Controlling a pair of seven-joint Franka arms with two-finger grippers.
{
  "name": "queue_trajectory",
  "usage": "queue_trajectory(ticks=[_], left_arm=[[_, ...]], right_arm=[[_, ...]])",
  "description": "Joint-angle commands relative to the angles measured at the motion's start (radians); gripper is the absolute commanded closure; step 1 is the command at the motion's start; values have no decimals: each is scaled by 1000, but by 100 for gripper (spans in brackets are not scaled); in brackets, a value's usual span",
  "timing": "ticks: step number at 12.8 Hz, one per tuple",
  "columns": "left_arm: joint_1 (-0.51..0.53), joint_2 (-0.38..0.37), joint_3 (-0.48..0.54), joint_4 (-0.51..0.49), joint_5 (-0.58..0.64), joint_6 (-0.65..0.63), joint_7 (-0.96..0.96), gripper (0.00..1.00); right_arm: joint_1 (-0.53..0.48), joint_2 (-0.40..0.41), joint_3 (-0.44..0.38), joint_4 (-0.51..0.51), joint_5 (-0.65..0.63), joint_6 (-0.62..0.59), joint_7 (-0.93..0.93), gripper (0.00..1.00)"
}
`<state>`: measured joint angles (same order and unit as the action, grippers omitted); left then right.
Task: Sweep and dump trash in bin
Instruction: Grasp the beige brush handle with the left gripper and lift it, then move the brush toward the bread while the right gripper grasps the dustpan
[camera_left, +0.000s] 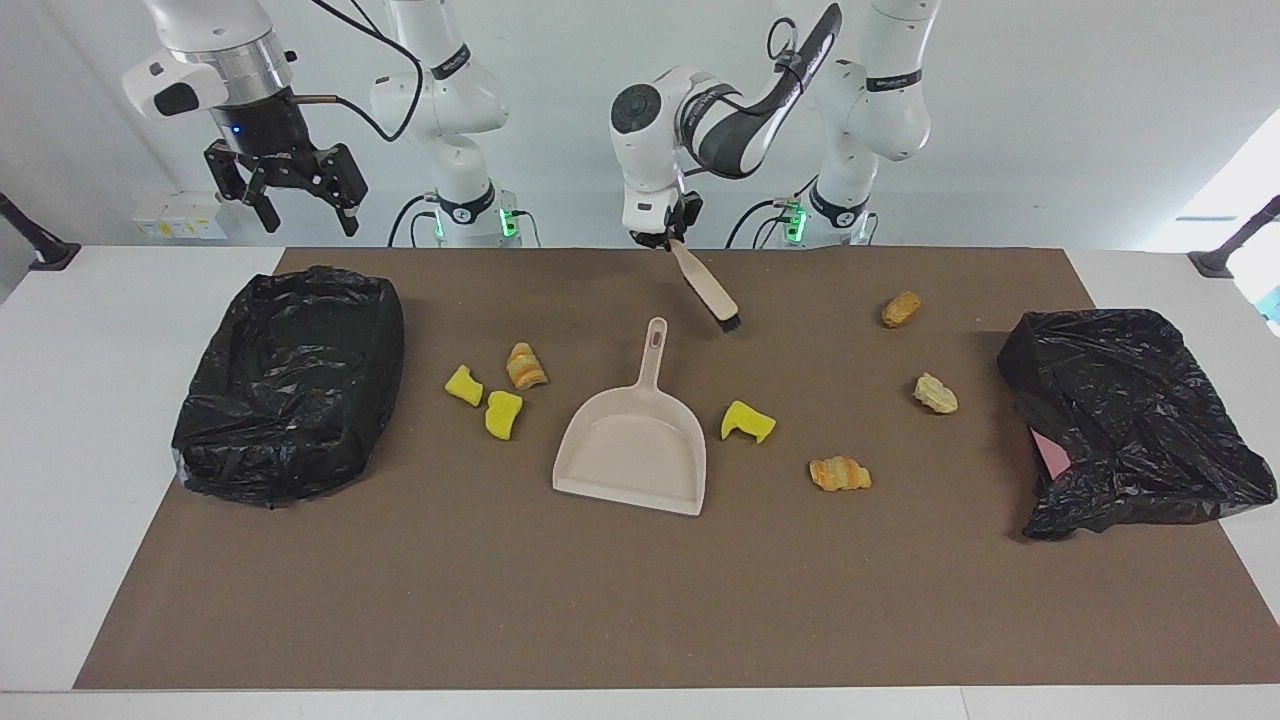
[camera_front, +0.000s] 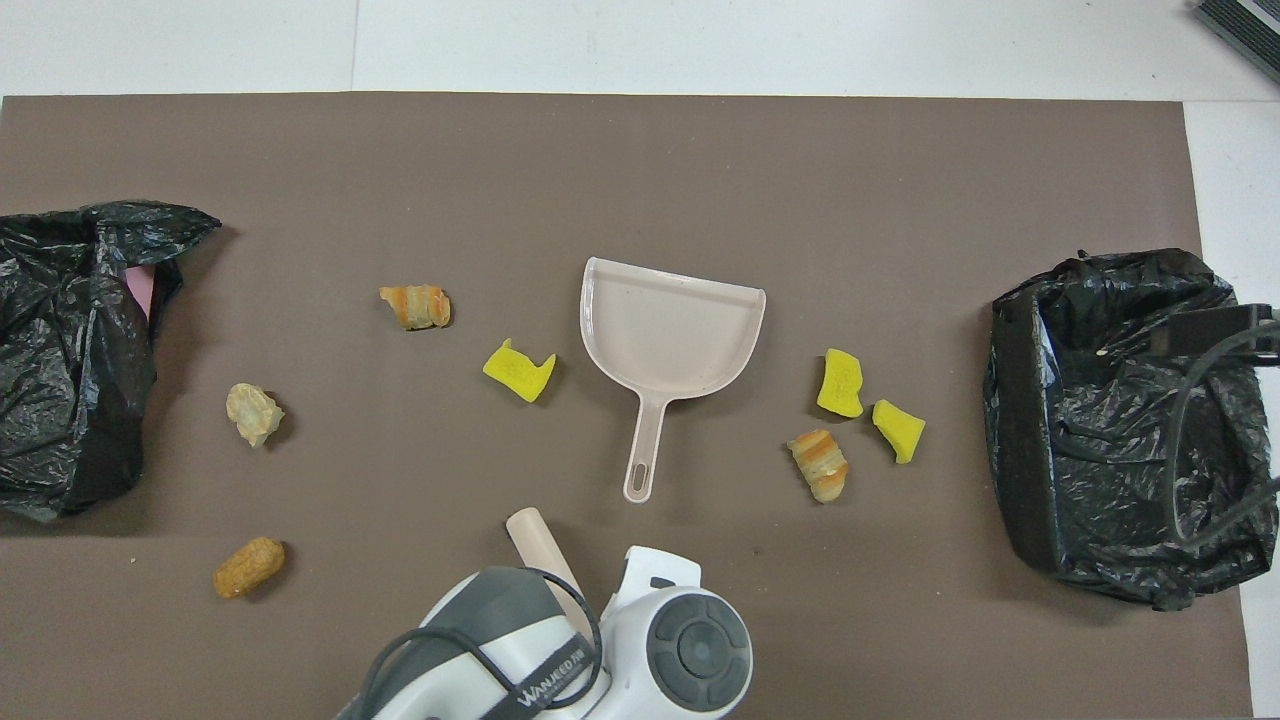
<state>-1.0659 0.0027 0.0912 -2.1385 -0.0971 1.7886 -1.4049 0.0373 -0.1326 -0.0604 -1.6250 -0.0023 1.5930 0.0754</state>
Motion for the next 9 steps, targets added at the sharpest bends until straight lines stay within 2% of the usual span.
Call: queue_trajectory(ticks=[1,4,6,9], left_arm=[[105,-13,-8,-9,60,-98,-16,100],[254,-26,-8,-9,117,-187,-6,100],[308,-29,-8,-18,132,-192,16,100],[426,-20,-7,-17,145,-195,135,100]], right_arm=[[-10,-16,5,-10,13,-19,-22,0],[-10,-18,4,-12,13,-25,-19,0],[-11,-19,-4,-9,13,-77,-22,0],[19,-36,39,-24,10,-85,-87,0]])
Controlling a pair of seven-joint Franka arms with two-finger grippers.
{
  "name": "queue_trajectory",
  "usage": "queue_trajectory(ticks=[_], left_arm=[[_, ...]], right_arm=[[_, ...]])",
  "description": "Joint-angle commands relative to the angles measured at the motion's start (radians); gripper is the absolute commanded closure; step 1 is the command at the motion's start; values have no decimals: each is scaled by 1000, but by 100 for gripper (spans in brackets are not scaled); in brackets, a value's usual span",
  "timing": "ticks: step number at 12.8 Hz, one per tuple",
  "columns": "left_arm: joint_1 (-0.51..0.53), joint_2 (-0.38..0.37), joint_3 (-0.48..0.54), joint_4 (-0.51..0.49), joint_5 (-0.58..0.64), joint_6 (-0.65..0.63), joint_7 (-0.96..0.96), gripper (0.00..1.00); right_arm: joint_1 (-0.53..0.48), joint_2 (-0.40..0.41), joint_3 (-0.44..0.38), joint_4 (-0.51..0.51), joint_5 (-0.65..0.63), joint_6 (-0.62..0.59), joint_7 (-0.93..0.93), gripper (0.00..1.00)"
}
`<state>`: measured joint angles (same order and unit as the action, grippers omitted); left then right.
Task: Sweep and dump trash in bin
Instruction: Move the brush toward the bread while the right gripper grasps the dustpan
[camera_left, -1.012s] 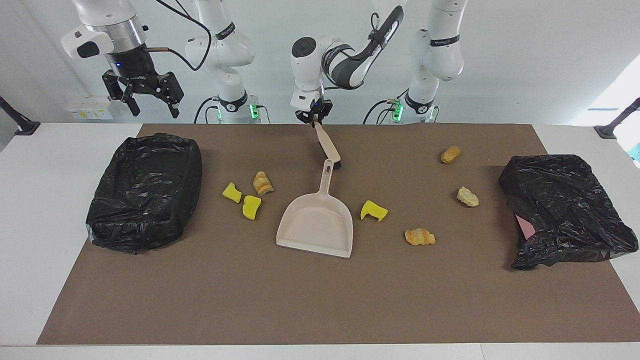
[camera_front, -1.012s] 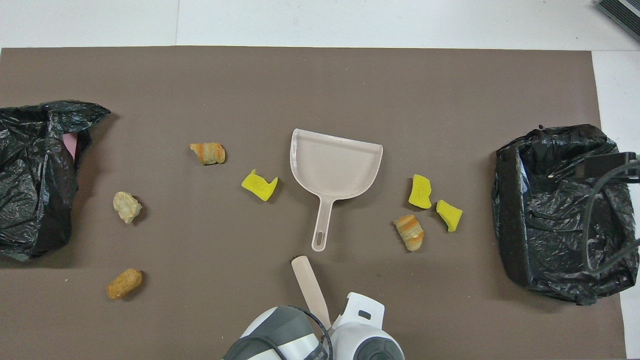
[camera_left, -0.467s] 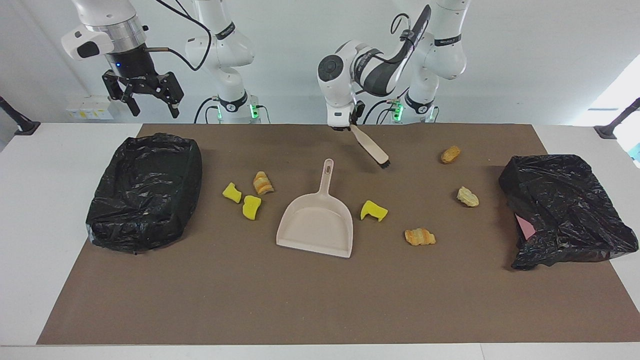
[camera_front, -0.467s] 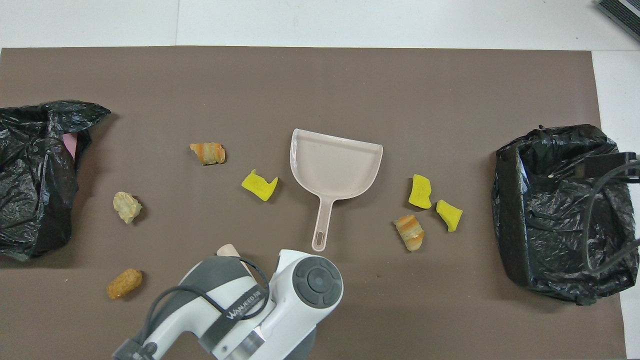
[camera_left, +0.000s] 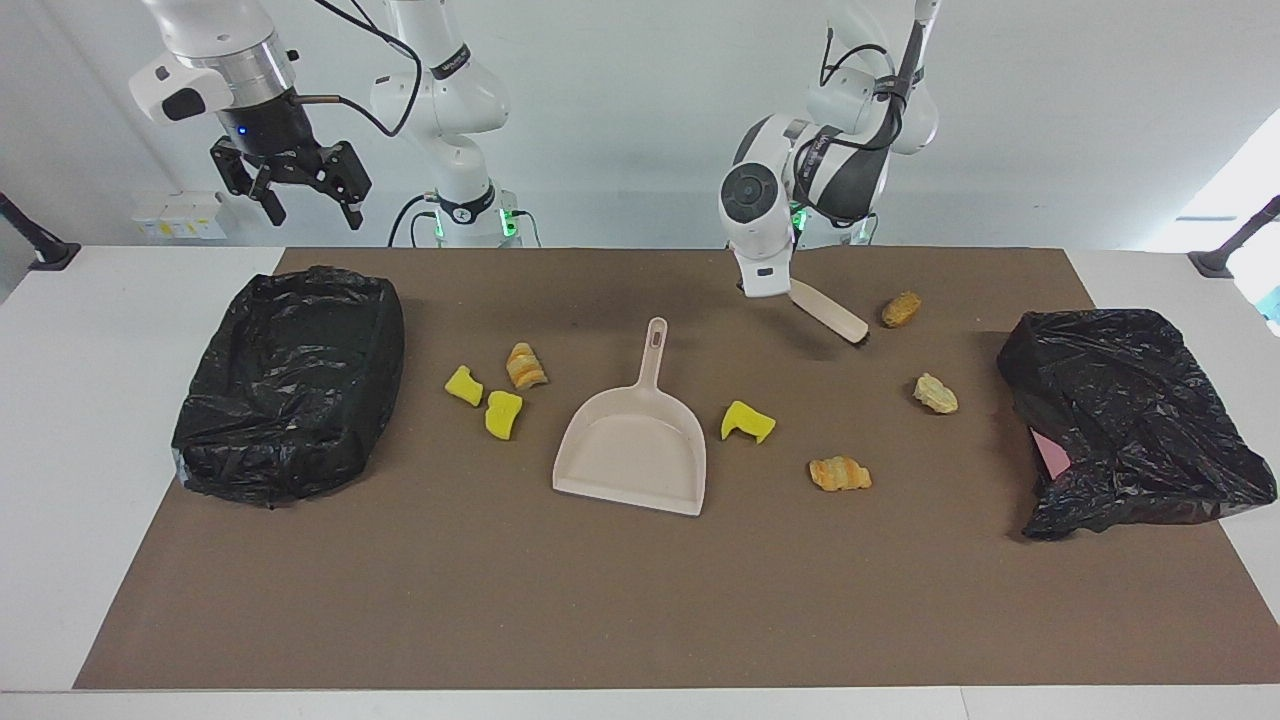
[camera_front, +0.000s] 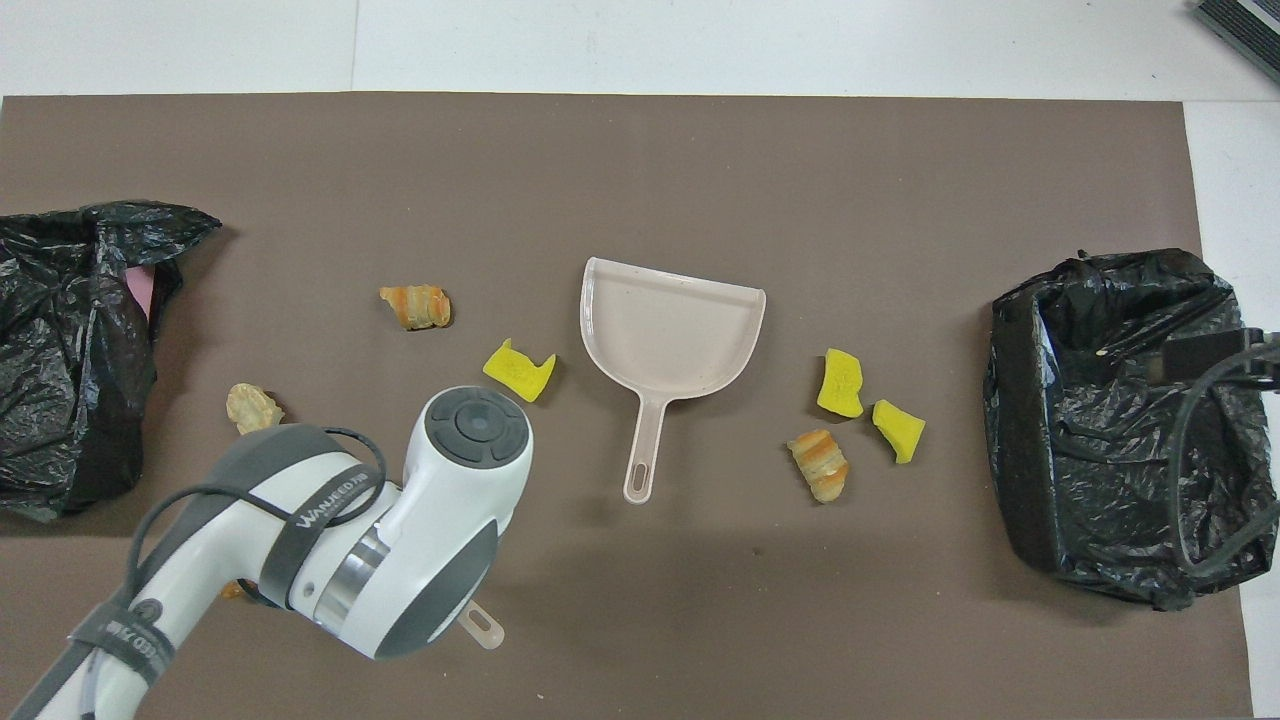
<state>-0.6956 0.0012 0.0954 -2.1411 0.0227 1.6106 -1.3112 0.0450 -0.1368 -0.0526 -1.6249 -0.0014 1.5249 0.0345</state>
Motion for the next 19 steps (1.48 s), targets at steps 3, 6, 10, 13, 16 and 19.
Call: queue_trajectory(ticks=[3,6,10,13,16,19], left_arm=[[135,-27,-13,-13,48,-72,69,100],[246,-99,-13,-34,46,-158,145,100],[292,-225,-13,-222,8,-152,171,100],[353,-315,-9,-343,3,-144,364,100],[423,-331,-9,-385,3,-40,533,100],[421,-310,-11,-384,5,110,578,100]], right_arm=[[82,-20,43,-105,14,64,61,0],[254,61,46,-132,20,174,250,0],[432,251,46,-133,69,337,549,0],[555,344,46,-179,87,507,696,0],[582,413,54,-237,89,636,703,0],[610,442,54,-256,90,663,696,0]])
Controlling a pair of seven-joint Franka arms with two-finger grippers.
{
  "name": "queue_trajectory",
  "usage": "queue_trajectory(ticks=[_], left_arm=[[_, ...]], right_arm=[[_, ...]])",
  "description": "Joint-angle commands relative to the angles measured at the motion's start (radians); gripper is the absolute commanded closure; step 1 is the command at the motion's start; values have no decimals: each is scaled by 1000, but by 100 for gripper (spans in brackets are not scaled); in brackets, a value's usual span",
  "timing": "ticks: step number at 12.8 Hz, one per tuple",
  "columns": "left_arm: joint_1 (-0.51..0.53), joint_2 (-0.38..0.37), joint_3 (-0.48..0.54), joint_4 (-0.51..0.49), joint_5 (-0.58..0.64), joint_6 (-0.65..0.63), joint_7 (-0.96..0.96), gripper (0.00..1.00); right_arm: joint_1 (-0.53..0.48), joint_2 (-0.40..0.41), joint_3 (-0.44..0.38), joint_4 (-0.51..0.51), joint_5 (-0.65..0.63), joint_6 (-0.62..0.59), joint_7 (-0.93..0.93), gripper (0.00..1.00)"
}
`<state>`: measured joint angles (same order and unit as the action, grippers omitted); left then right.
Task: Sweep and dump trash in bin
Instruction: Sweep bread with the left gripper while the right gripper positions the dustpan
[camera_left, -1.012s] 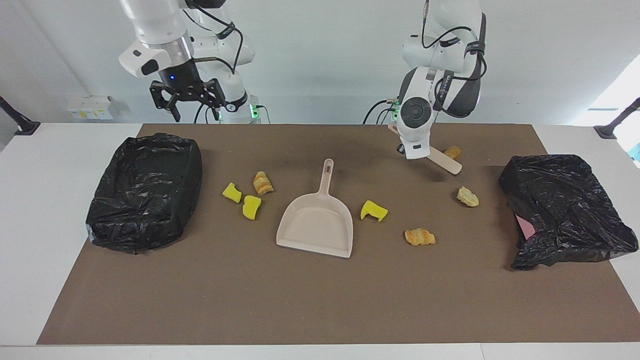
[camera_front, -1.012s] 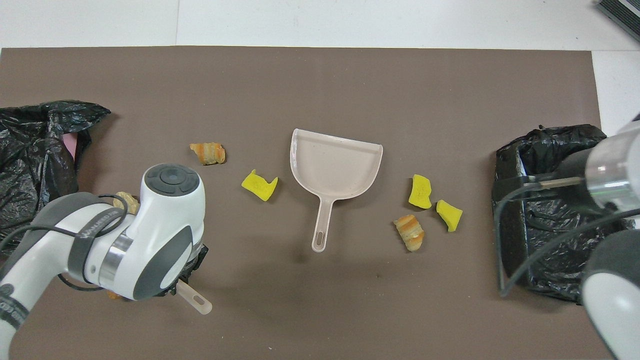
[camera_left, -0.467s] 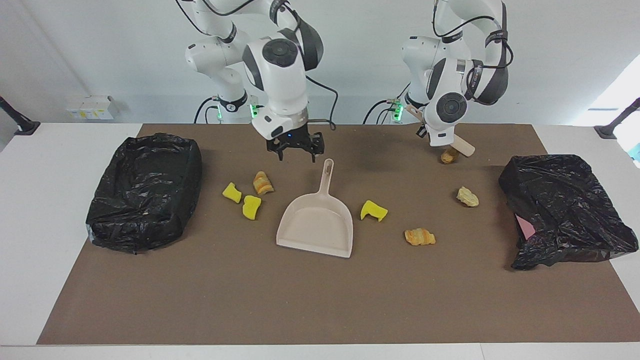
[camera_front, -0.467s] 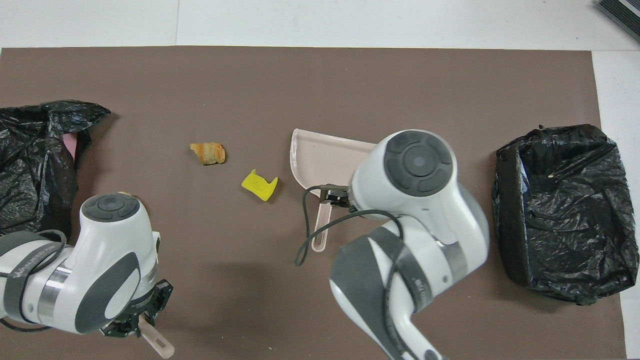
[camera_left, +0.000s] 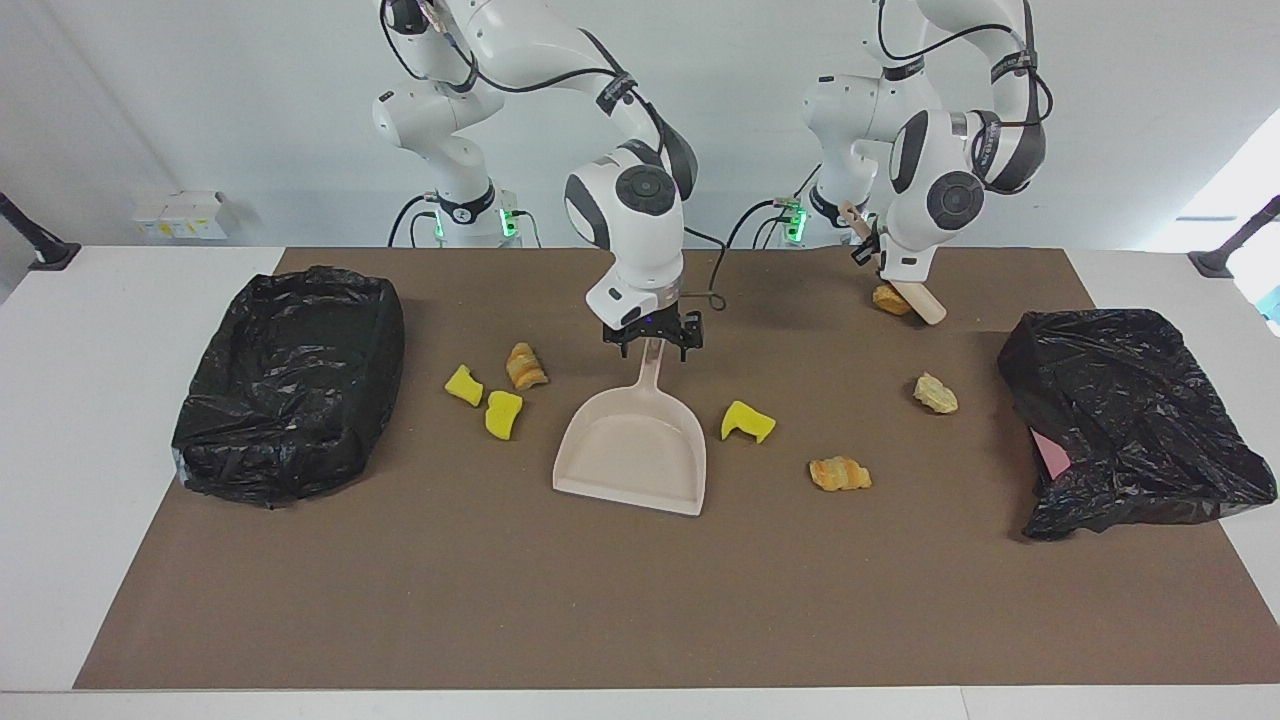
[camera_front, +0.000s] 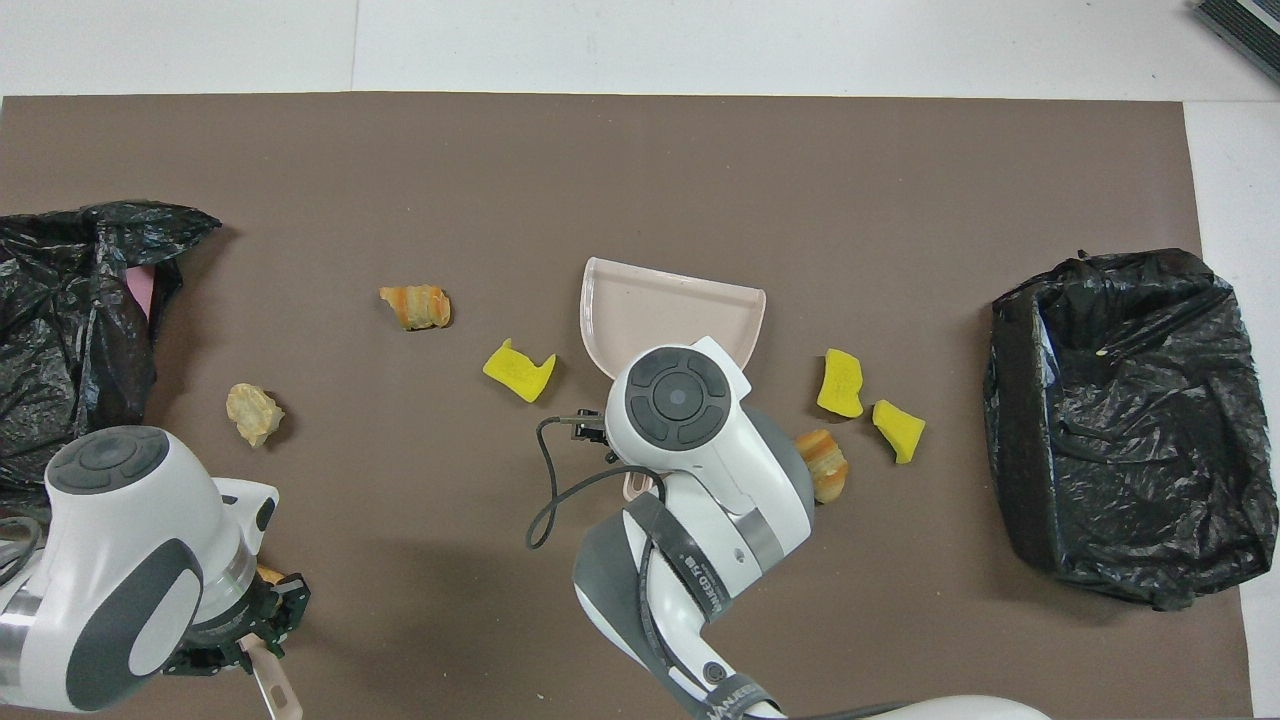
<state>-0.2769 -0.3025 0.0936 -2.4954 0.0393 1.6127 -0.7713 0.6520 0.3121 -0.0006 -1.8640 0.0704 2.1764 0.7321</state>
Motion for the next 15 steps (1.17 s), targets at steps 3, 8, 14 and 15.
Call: queue_trajectory(ticks=[3,8,14,15], left_arm=[[-37,39,-12,-2,-27,225,36,100],[-87,256,-11,349,-65,118,36,100],[16,283,-8,463,10,88,332,100],[74,281,-8,454,10,95,415,100]], right_arm=[[3,-4,2,-17,14,20,1,0],[-3,-1,-1,-6,-3,20,32,100],[-130,-79,-6,20,-50,-59,-533,100],[-162,-99,-6,9,-61,-87,-713,100]])
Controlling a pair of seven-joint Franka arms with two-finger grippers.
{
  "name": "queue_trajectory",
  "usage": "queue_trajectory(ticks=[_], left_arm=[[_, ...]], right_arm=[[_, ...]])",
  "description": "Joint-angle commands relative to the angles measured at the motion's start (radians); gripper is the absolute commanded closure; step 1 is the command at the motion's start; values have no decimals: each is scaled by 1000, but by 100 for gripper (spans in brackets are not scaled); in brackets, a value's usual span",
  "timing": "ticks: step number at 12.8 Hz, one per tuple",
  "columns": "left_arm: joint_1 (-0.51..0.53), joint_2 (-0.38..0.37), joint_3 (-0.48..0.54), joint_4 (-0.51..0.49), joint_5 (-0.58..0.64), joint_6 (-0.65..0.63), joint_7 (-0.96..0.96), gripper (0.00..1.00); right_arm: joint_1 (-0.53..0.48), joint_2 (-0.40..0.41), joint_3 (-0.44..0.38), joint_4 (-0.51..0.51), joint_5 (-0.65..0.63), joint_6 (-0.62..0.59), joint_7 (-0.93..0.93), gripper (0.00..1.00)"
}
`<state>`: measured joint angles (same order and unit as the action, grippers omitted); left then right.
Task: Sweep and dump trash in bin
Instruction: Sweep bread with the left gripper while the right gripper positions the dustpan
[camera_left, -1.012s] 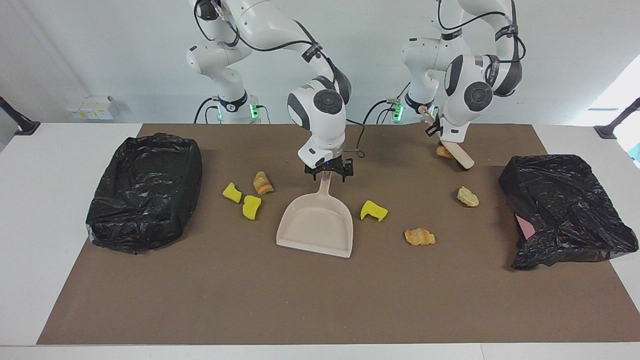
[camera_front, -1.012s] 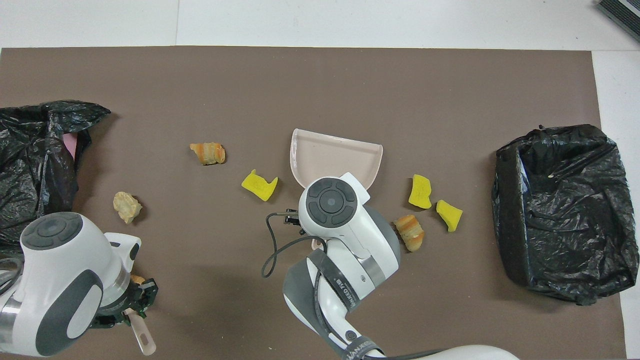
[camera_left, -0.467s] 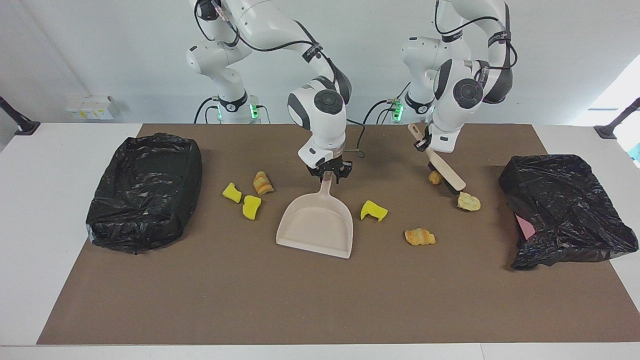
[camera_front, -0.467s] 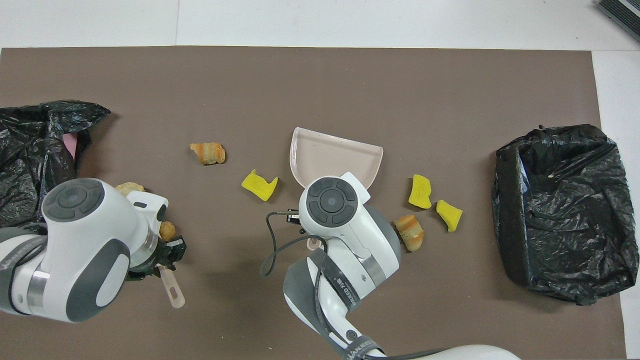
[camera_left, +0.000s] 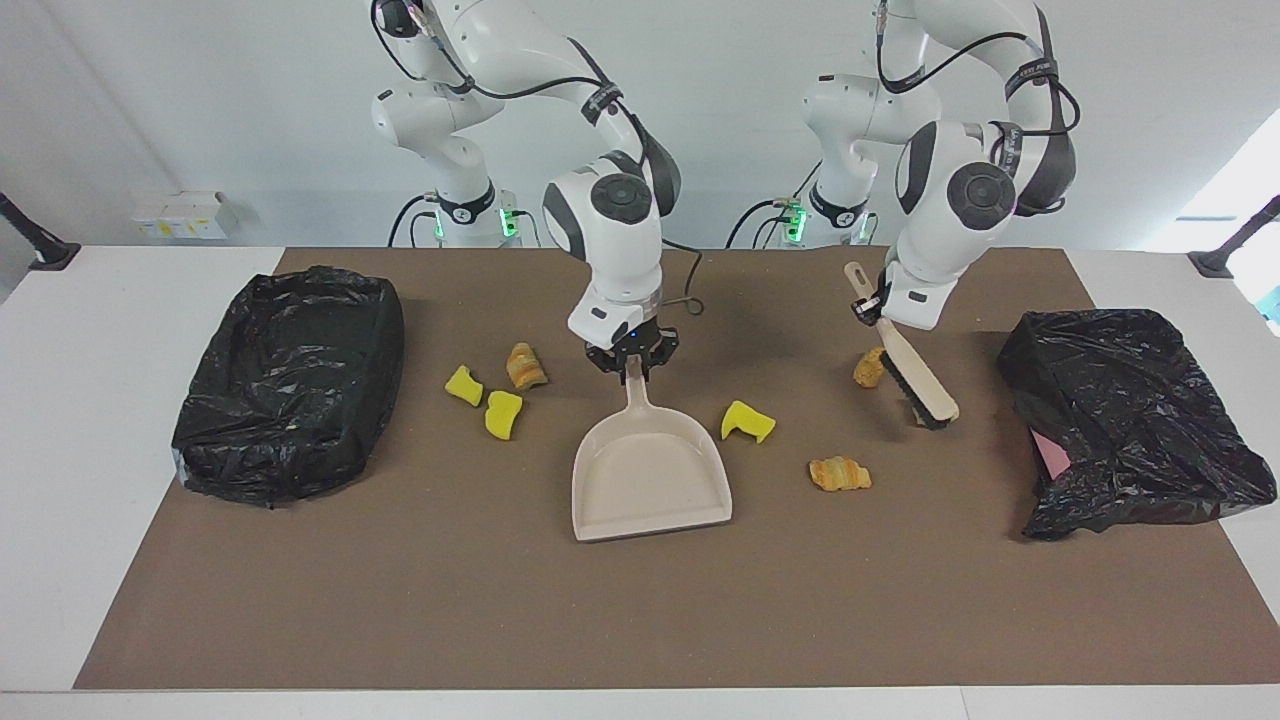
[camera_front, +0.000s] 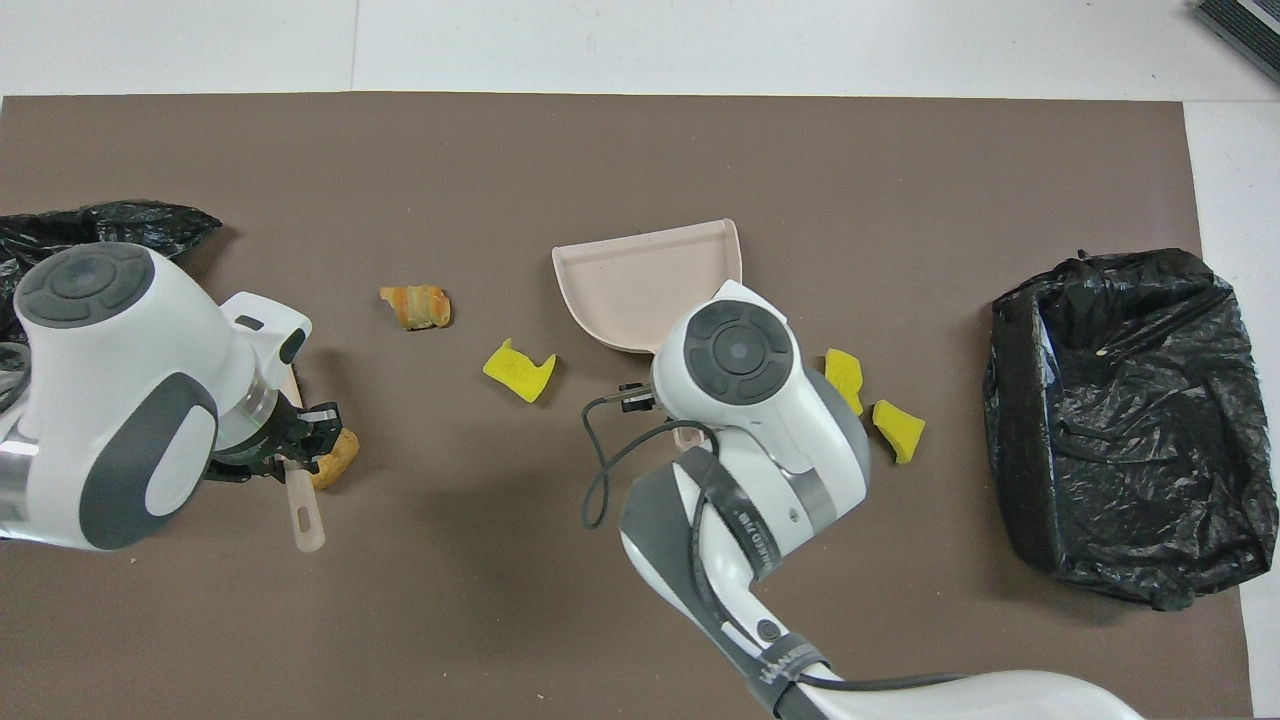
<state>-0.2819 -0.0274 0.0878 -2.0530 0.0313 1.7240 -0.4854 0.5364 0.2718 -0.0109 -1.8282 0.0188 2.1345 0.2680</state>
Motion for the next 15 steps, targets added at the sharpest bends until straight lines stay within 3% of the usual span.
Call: queue_trajectory(ticks=[1,3,5,7,9,12,15], left_arm=[[128,1,-2,2,19,-12,224,100],[197,-20,-2,-48,21,6,309,100],[207,-125,-2,-224,100,110,314,100],[207,-173,-2,-335,130,184,321,100],[188,-174,-5,-355,128,181,307,100],[106,-171,-10,-360,115,177,227,100],[6,-160,-10,-365,18,181,45,100]], right_arm=[[-64,-63,3,-29,-14,-60,-400,100],[-96,-57,3,-29,-39,-42,-655,100],[-125,-31,3,-13,-95,-54,-1002,100],[-136,-20,3,-3,-144,-51,-1121,100],[-138,-17,5,-6,-158,-36,-1303,100],[-122,-20,8,-14,-152,-28,-1320,100],[-92,1,9,-28,-94,-13,-1277,100]])
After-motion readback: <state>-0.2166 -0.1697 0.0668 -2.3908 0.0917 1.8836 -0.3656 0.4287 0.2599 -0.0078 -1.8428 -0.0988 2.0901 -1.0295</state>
